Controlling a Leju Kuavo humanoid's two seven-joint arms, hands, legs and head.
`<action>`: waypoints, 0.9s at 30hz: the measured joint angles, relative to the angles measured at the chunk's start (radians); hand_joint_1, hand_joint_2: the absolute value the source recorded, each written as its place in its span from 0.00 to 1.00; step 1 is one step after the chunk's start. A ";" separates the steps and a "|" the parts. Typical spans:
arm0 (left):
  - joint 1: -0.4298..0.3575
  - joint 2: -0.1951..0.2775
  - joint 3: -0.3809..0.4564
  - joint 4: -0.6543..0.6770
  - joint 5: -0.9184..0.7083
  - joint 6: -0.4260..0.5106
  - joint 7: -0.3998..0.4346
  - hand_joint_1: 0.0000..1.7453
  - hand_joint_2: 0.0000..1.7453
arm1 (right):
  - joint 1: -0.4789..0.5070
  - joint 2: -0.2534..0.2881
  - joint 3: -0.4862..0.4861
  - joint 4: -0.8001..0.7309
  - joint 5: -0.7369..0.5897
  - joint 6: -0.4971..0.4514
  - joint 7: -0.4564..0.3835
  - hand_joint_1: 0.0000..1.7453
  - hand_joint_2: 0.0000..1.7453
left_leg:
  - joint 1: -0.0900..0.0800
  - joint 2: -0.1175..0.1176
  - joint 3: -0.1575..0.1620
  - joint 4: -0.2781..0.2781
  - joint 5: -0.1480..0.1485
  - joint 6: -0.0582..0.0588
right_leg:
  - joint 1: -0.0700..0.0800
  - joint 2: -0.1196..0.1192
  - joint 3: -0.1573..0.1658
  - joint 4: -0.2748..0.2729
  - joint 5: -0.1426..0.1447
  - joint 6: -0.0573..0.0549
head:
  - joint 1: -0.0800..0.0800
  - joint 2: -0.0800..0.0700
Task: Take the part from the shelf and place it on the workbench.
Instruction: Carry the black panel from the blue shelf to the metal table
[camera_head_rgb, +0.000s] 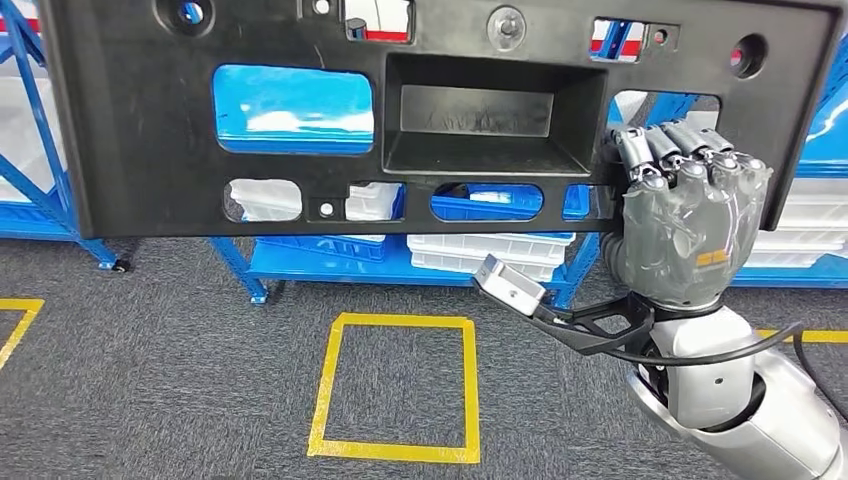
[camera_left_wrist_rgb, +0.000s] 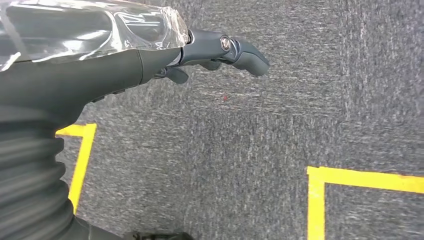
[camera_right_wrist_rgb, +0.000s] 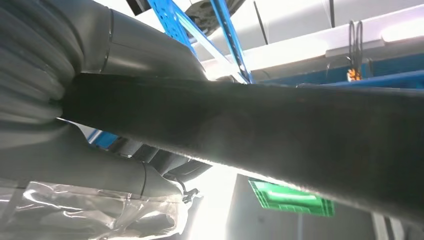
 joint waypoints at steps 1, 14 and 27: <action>0.000 0.000 0.002 0.000 0.001 0.000 0.000 0.00 1.00 | 0.000 0.000 0.000 0.000 0.000 0.000 0.000 1.00 1.00 | 0.000 0.000 -0.006 -0.006 0.003 0.008 | 0.000 0.000 -0.005 -0.001 0.010 0.005 | 0.000 0.000; 0.006 -0.001 0.015 -0.004 0.007 0.000 -0.001 0.00 1.00 | 0.006 -0.001 0.000 -0.001 -0.002 0.001 0.000 1.00 1.00 | -0.008 0.005 -0.156 0.025 0.123 0.027 | 0.001 0.001 0.150 0.032 -0.136 0.008 | 0.002 0.000; 0.007 -0.001 0.016 -0.005 -0.002 -0.005 -0.002 0.00 1.00 | 0.003 0.000 0.004 -0.002 -0.007 0.010 0.000 1.00 1.00 | 0.007 0.004 -0.130 0.210 0.014 -0.019 | -0.003 -0.002 0.030 -0.002 -0.034 -0.016 | -0.003 0.000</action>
